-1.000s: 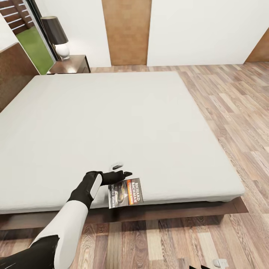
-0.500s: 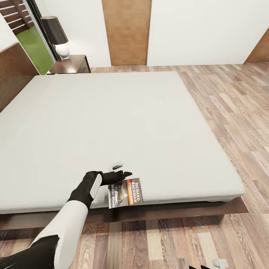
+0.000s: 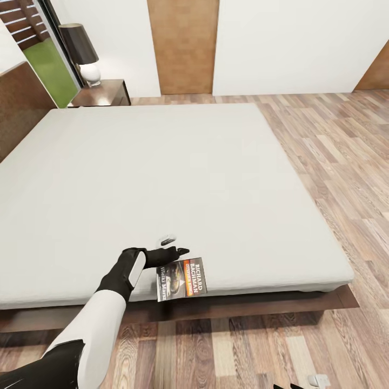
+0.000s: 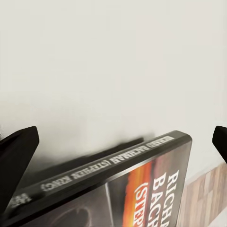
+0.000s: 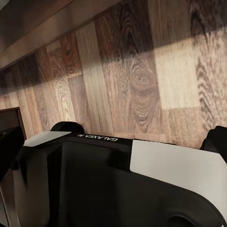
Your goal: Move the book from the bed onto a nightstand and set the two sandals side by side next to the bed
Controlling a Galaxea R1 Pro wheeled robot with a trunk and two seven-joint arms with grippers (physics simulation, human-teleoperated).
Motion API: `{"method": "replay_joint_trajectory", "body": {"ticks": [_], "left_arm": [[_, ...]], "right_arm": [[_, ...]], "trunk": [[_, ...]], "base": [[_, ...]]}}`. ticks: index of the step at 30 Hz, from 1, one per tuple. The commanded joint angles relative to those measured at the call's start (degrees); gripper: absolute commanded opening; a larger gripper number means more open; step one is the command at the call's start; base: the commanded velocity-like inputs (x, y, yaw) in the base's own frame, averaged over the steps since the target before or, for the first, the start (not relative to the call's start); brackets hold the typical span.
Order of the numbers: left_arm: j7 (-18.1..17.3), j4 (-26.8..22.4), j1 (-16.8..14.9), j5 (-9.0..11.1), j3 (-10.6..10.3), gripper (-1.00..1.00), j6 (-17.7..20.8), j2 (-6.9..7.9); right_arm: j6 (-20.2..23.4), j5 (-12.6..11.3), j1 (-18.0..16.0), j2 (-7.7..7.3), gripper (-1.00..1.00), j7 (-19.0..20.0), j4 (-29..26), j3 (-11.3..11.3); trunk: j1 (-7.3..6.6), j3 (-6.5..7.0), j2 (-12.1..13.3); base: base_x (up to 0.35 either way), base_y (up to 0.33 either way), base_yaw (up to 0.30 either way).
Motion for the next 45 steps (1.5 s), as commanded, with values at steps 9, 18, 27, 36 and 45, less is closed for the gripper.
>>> {"method": "replay_joint_trajectory", "body": {"ticks": [9,18,27,36,45], "left_arm": [[0.1,0.0,0.0,-0.3,2.8,1.00,0.2,0.05],[0.4,0.0,0.0,-0.4,3.6,1.00,-0.5,1.11],[0.4,0.0,0.0,-0.4,3.6,1.00,-0.8,1.29],[0.4,0.0,0.0,-0.3,3.6,1.00,-0.8,1.30],[0.3,0.0,0.0,-0.3,3.6,1.00,-0.9,1.30]], "right_arm": [[0.0,-0.2,0.0,-0.04,1.00,0.2,0.1,-0.1],[0.0,-0.2,0.0,-0.05,1.00,0.2,0.1,-0.1],[0.0,-0.2,0.0,-0.05,1.00,0.2,0.1,-0.1],[0.0,-0.2,0.0,-0.06,1.00,0.2,0.1,-0.1],[-0.1,-0.2,0.0,-0.05,1.00,0.2,0.1,-0.1]], "trunk": [[0.00,-0.03,0.0],[0.00,-0.03,0.0],[0.00,-0.03,0.0],[0.00,-0.03,0.0],[0.00,-0.03,0.0]], "base": [[0.000,0.000,0.000],[0.000,0.000,0.000],[-0.090,0.000,0.000],[-0.031,0.000,0.000],[0.000,0.000,0.000]]}}
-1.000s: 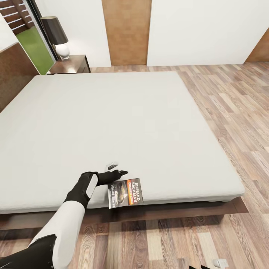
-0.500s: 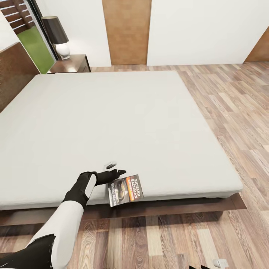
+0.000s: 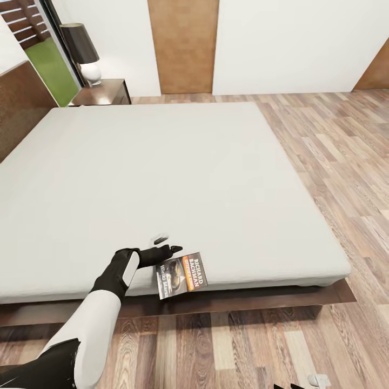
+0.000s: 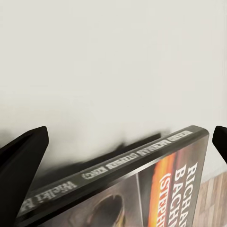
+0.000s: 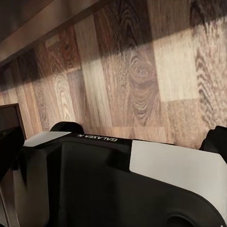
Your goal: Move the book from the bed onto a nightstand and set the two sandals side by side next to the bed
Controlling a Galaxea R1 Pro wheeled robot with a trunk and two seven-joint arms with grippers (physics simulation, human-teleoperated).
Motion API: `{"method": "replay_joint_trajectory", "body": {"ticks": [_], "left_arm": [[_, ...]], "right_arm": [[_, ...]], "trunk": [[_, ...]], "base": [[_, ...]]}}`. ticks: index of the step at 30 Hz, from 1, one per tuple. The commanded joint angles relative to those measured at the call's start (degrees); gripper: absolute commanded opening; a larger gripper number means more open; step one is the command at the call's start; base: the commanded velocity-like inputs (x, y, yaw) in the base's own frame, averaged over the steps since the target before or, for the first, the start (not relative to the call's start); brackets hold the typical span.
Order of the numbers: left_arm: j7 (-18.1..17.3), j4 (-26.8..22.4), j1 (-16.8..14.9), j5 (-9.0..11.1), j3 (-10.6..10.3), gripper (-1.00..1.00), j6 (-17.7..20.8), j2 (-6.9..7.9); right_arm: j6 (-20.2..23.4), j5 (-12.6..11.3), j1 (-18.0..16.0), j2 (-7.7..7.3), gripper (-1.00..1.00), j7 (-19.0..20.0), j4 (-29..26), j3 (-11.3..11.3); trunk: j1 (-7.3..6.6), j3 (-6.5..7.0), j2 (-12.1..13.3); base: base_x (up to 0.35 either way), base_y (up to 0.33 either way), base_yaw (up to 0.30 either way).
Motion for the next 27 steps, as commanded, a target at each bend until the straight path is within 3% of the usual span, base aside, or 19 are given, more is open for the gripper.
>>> {"method": "replay_joint_trajectory", "body": {"ticks": [1,22,27], "left_arm": [[0.2,0.0,0.0,-0.3,0.3,1.00,0.5,-0.06],[0.1,0.0,0.0,-0.3,0.4,1.00,0.5,-0.06],[0.1,0.0,0.0,-0.3,0.4,1.00,0.5,-0.06]], "right_arm": [[0.0,-0.2,0.0,-0.01,1.00,0.2,0.1,-0.1],[0.0,-0.2,0.0,-0.03,1.00,0.3,0.1,-0.1],[0.0,-0.2,0.0,-0.03,1.00,0.3,0.1,-0.1]], "trunk": [[0.00,-0.04,0.0],[0.00,-0.04,0.0],[-1.10,0.86,2.0]], "base": [[0.000,0.000,0.000],[0.000,0.000,0.000],[0.000,0.000,0.000]]}}
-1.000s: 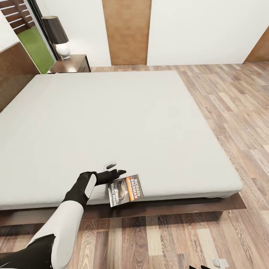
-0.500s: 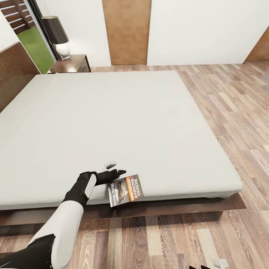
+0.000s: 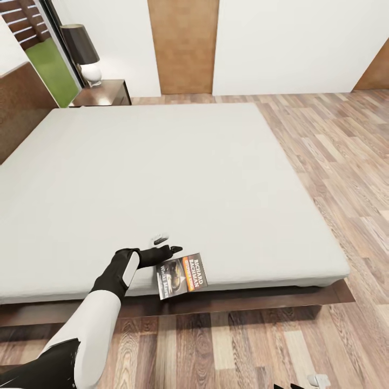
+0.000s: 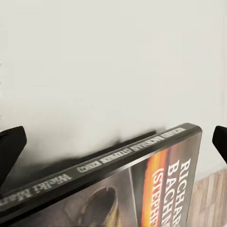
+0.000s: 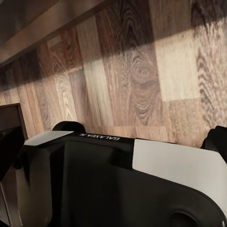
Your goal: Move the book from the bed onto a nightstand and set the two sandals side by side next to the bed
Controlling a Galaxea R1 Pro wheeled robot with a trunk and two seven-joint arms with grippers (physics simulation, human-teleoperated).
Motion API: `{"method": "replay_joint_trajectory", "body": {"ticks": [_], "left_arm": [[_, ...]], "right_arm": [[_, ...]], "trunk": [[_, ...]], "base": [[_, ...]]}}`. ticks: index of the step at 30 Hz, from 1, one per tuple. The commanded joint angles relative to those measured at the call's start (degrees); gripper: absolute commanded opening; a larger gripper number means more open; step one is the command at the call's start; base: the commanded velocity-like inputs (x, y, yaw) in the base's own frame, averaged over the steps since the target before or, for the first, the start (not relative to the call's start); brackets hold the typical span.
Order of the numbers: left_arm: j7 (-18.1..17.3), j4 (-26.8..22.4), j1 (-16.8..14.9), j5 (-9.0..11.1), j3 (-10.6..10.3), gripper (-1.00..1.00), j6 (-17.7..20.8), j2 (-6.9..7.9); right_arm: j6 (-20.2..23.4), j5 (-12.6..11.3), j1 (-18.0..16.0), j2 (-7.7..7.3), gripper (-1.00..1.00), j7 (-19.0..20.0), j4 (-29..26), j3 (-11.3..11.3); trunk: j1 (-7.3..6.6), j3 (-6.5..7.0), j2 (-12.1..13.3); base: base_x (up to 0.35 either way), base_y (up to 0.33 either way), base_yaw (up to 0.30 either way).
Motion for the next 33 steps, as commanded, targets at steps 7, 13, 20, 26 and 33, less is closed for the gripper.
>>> {"method": "replay_joint_trajectory", "body": {"ticks": [7,13,20,26,33], "left_arm": [[0.1,0.0,0.0,0.1,0.3,1.00,0.4,-0.06],[0.1,0.0,0.0,0.1,0.3,1.00,0.4,-0.06],[0.1,0.0,0.0,0.1,0.3,1.00,0.4,-0.06],[0.0,0.0,0.0,0.1,0.3,1.00,0.4,-0.06],[0.0,0.0,0.0,0.2,0.3,1.00,0.4,-0.06]], "right_arm": [[0.0,-0.2,0.0,0.00,1.00,0.2,0.1,-0.1],[0.0,-0.2,0.0,0.00,1.00,0.2,0.1,-0.1],[0.0,-0.2,0.0,0.00,1.00,0.2,0.1,-0.1],[0.0,-0.2,0.0,0.00,1.00,0.2,0.1,-0.1],[0.0,-0.2,0.0,0.00,1.00,0.2,0.1,-0.1]], "trunk": [[-1.54,1.23,2.8],[-2.86,2.31,5.2],[-4.40,3.56,8.0],[-5.72,4.64,10.4],[-7.26,5.90,13.2]], "base": [[0.000,0.000,0.000],[0.000,0.000,0.000],[0.000,0.000,0.000],[0.000,0.000,0.000],[0.000,0.000,0.000]]}}
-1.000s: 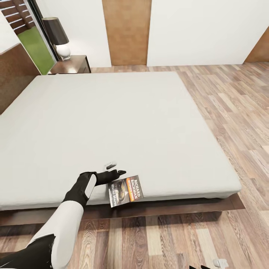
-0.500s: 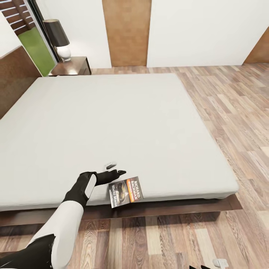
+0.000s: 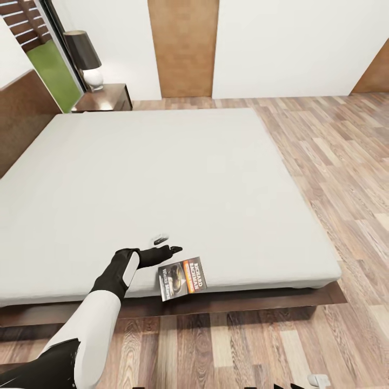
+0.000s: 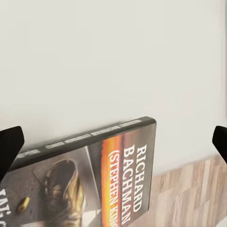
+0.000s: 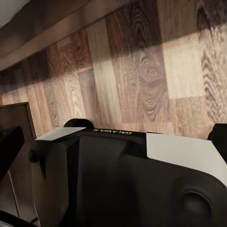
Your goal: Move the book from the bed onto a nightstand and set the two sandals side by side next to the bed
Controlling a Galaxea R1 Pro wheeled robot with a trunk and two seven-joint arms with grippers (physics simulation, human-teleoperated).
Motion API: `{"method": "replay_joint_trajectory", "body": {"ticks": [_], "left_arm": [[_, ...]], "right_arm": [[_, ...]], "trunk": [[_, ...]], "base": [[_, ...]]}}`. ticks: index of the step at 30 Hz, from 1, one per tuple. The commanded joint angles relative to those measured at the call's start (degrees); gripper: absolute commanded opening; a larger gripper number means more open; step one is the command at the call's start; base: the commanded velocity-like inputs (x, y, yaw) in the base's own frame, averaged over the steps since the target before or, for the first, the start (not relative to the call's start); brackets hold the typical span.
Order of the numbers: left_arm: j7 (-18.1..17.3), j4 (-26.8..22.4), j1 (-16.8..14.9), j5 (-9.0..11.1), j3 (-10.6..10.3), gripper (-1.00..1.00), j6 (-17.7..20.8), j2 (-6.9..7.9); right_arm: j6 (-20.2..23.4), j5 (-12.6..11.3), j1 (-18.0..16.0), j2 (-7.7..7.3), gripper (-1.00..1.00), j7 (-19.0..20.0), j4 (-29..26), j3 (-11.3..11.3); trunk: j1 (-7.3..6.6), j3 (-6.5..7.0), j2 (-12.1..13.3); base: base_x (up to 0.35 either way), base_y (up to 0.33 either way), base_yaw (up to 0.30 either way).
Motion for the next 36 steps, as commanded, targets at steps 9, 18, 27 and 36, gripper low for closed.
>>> {"method": "replay_joint_trajectory", "body": {"ticks": [9,18,27,36], "left_arm": [[-4.6,0.0,0.0,2.2,0.3,1.00,0.6,0.07],[-14.9,0.0,0.0,3.6,0.2,1.00,0.7,0.97],[-23.7,1.0,0.2,3.6,-1.0,1.00,1.0,-0.93],[-25.4,8.6,3.1,3.4,-11.2,1.00,0.6,-1.58]], "right_arm": [[-0.1,-0.2,0.0,0.05,1.00,0.2,0.1,-0.1],[-0.1,-0.2,0.0,0.08,1.00,0.2,0.1,-0.1],[-0.1,-0.2,0.0,0.10,1.00,0.1,0.1,-0.1],[-0.1,-0.2,0.0,0.16,1.00,0.1,0.1,-0.1]], "trunk": [[-1.98,1.59,3.6],[-3.96,3.20,7.2],[-5.94,4.82,10.8],[-7.91,6.44,14.4]], "base": [[0.000,0.000,0.000],[0.000,0.000,0.000],[0.000,0.000,0.000],[0.000,0.000,0.000]]}}
